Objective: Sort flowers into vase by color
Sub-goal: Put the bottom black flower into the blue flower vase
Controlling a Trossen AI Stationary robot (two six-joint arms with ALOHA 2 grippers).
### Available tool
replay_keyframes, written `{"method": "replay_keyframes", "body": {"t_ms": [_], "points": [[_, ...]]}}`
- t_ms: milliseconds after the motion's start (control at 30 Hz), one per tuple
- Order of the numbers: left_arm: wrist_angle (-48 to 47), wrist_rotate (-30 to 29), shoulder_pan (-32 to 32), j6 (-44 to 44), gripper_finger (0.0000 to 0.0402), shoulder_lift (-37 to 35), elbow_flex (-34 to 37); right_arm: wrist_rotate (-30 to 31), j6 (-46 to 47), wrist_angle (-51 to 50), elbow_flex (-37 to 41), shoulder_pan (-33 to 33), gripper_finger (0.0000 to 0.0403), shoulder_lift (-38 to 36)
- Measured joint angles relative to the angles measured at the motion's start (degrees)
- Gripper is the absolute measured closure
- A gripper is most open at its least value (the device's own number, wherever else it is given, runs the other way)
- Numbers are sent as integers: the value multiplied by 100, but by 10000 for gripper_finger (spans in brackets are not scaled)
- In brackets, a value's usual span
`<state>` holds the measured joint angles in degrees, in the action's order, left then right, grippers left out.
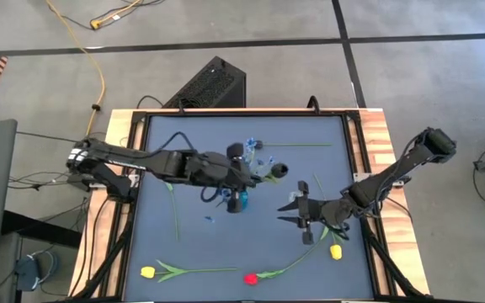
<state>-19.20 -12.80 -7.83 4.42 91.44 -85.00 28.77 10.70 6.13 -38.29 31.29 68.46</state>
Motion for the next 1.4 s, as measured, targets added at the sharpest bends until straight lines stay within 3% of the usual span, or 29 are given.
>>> {"method": "replay_keyframes", "body": {"t_ms": [600, 1400], "points": [[-632, -141, 17, -371, 401, 111, -97, -15, -4, -35, 37, 19, 276, 9], [-538, 149, 1, -471, 401, 111, -97, -24, 44, -10, 37, 19, 276, 9]]}}
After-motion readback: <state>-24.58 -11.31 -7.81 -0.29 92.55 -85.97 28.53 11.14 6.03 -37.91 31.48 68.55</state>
